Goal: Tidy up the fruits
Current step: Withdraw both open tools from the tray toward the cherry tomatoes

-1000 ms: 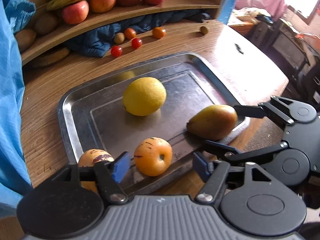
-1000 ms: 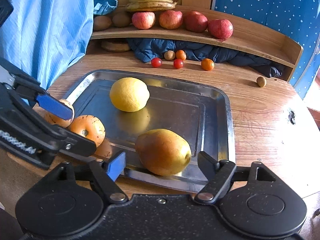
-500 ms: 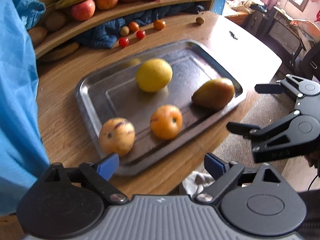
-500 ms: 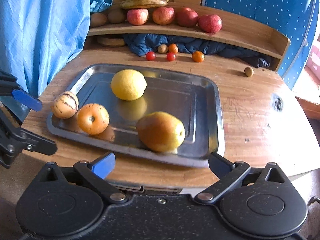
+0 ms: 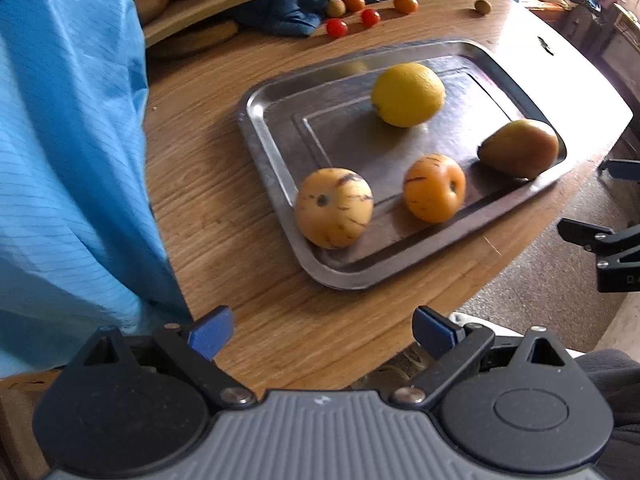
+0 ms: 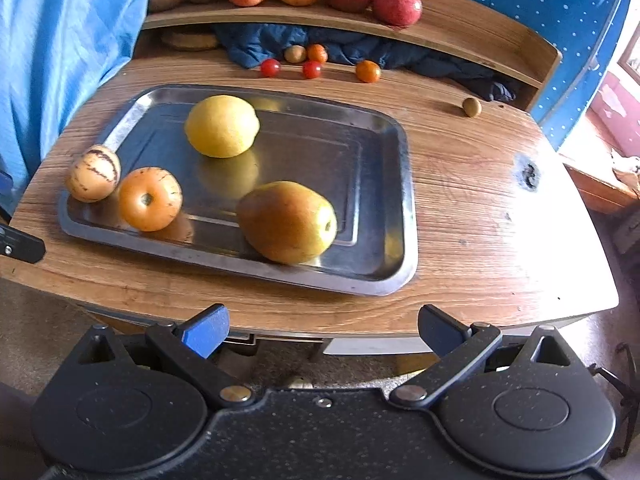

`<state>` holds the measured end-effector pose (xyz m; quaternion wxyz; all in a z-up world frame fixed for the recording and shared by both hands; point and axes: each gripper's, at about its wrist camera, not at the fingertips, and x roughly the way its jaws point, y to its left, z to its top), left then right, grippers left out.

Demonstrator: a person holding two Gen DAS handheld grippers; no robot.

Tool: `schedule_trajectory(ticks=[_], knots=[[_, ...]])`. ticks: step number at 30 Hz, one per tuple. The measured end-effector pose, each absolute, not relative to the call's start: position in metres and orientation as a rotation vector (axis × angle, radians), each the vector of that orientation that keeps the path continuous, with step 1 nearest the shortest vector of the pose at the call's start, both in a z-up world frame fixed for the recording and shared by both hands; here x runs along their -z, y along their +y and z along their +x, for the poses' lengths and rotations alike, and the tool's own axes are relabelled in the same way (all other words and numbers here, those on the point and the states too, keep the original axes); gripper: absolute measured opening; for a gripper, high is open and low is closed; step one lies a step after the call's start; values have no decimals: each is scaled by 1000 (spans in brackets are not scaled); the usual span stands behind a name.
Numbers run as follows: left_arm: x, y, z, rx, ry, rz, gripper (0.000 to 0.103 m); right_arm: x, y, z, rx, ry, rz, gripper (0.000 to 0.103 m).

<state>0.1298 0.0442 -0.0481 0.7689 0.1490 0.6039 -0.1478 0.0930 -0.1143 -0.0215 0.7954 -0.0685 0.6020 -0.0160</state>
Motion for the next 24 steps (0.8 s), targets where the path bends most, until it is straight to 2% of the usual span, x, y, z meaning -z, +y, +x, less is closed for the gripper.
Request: schedule_trajectory(ticks=[24], knots=[[22, 31, 187, 179, 1219, 261, 101, 9, -163, 160, -31, 1234, -135, 102]])
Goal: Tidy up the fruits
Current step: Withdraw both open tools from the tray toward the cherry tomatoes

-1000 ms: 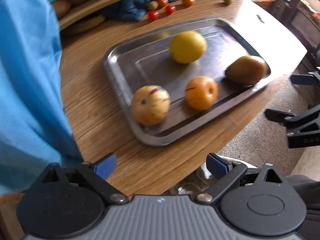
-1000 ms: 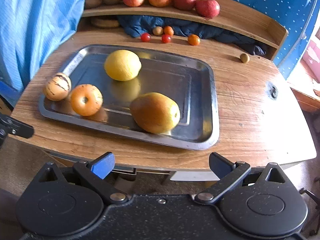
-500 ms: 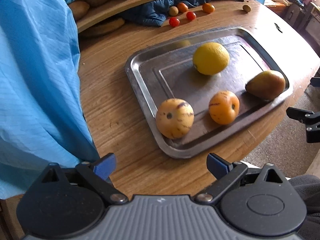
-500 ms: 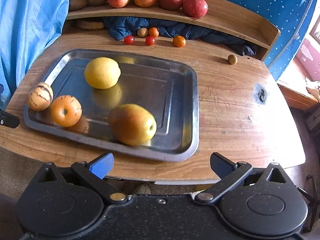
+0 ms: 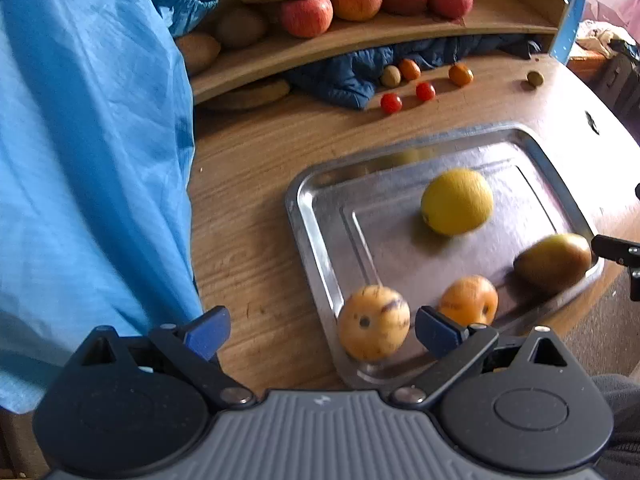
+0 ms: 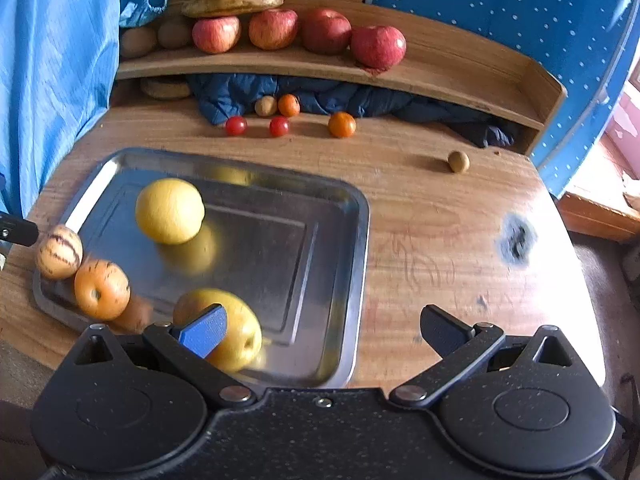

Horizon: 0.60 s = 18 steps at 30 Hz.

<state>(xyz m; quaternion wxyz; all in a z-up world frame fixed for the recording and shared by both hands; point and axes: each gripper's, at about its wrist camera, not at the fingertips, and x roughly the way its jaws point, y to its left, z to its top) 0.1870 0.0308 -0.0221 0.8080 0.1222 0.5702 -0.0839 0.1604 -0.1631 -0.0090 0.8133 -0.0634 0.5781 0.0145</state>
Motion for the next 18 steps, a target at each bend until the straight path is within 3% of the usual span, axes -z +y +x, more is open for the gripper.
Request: schedule_trajectory(ticks=[18], knots=[[26, -3, 262, 57, 1108, 167, 102, 28, -163, 217, -149, 1182, -150, 102]])
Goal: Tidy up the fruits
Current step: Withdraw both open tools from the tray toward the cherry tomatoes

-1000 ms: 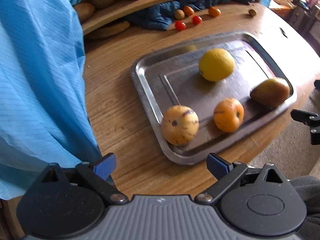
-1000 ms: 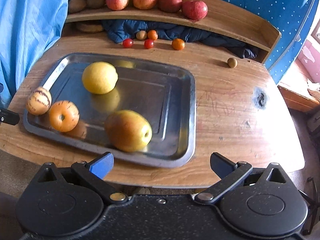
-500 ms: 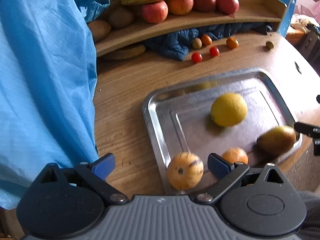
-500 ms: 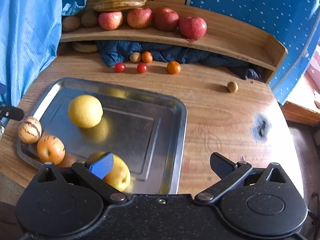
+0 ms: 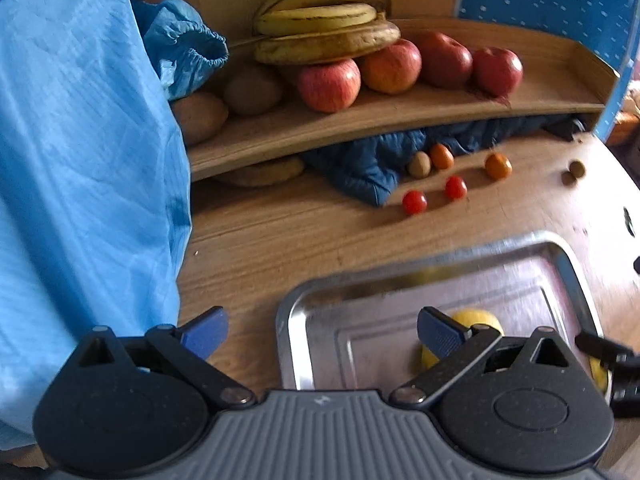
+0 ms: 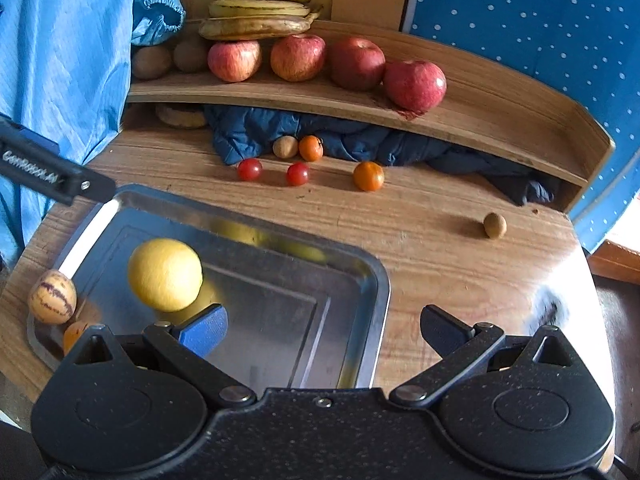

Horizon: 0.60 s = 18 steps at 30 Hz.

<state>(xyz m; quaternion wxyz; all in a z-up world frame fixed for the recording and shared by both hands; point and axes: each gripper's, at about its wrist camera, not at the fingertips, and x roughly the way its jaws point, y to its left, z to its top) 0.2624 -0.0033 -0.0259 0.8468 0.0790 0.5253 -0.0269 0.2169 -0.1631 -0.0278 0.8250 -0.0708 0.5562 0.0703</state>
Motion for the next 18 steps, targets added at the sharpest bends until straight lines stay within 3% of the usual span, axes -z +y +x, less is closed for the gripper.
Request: schedule_trajectory(ticks=[18], knots=[[64, -26, 342, -16, 1161, 54, 102, 75, -170, 295, -242, 1199, -177, 102]])
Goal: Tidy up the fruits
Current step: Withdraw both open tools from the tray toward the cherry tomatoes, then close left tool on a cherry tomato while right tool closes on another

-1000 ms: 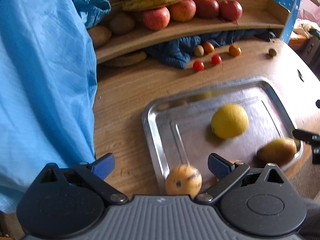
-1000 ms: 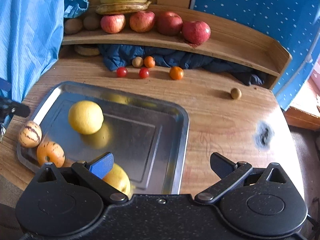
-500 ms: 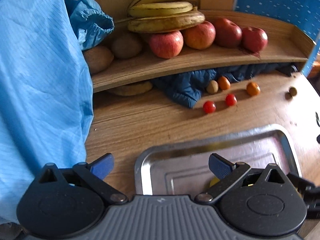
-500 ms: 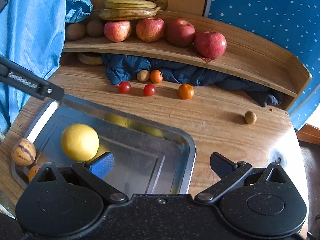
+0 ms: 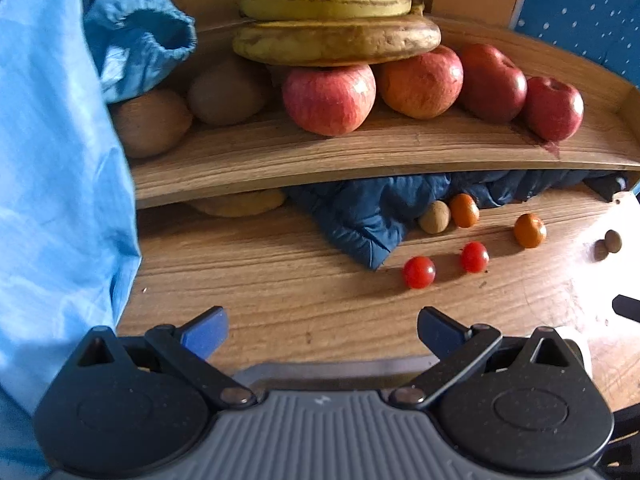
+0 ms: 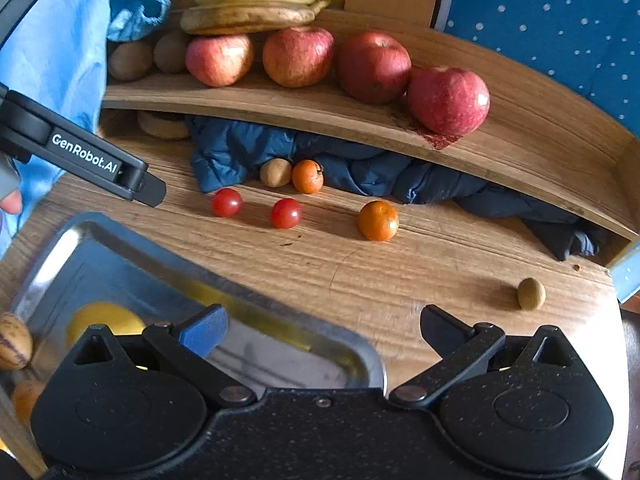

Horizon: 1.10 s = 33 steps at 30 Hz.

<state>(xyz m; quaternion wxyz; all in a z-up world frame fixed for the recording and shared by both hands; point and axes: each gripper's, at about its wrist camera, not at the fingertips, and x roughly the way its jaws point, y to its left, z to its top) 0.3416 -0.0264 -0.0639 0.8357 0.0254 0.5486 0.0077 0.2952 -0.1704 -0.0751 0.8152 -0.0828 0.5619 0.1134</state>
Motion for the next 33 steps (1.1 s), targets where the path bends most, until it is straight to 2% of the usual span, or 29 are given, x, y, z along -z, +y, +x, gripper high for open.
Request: schedule_trajectory(ticks=[10, 19, 23, 29, 33], knots=[[81, -34, 371, -37, 1194, 79, 102, 98, -175, 333, -300, 1184, -174, 101], [92, -40, 387, -45, 1244, 44, 102, 106, -158, 347, -373, 1147, -267, 91], [94, -45, 388, -14, 1253, 27, 102, 111, -152, 349, -406, 1147, -299, 81], [98, -54, 393, 28, 1262, 28, 102, 113, -148, 353, -428, 1127, -302, 81], [102, -61, 395, 28, 1274, 18, 102, 112, -145, 353, -456, 1106, -323, 74]])
